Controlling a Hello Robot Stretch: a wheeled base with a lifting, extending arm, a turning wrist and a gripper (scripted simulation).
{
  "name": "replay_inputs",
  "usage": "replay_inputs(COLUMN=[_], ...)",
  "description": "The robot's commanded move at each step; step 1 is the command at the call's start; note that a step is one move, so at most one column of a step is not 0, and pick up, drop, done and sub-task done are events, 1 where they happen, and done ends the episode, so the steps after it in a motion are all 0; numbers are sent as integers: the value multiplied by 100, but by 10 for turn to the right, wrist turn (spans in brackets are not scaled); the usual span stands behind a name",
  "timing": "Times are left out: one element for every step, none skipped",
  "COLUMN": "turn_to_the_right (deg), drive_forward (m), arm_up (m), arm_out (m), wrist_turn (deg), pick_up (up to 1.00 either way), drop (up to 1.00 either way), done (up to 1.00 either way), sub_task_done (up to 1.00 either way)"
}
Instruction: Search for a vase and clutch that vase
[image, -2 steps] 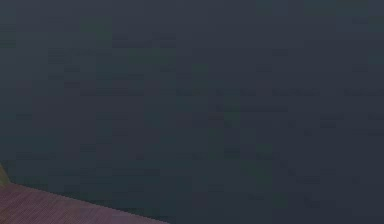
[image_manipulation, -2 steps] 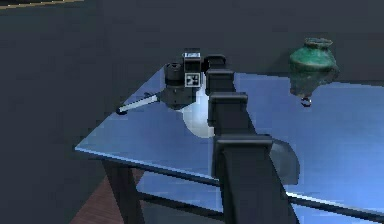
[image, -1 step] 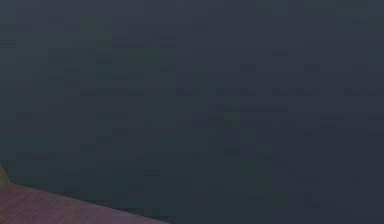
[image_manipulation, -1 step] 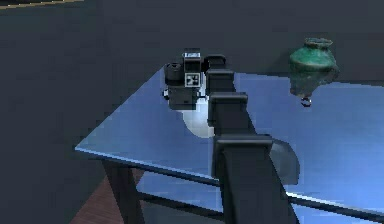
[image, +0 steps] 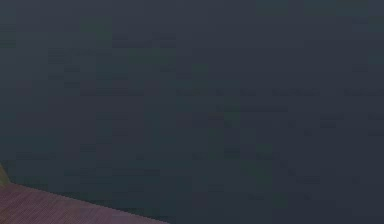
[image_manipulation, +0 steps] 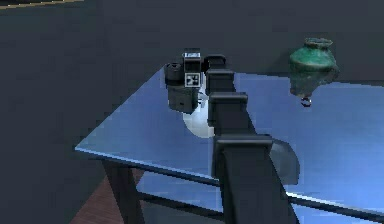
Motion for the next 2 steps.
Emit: replay_inputs(turn_to_the_right=[0,0], drive_forward=[0,0], arm_up=[0,0], arm_out=[0,0], wrist_turn=[0,0], pick_up=[100,0], drop=[0,0], done=[0,100], sub_task_done=[0,0])
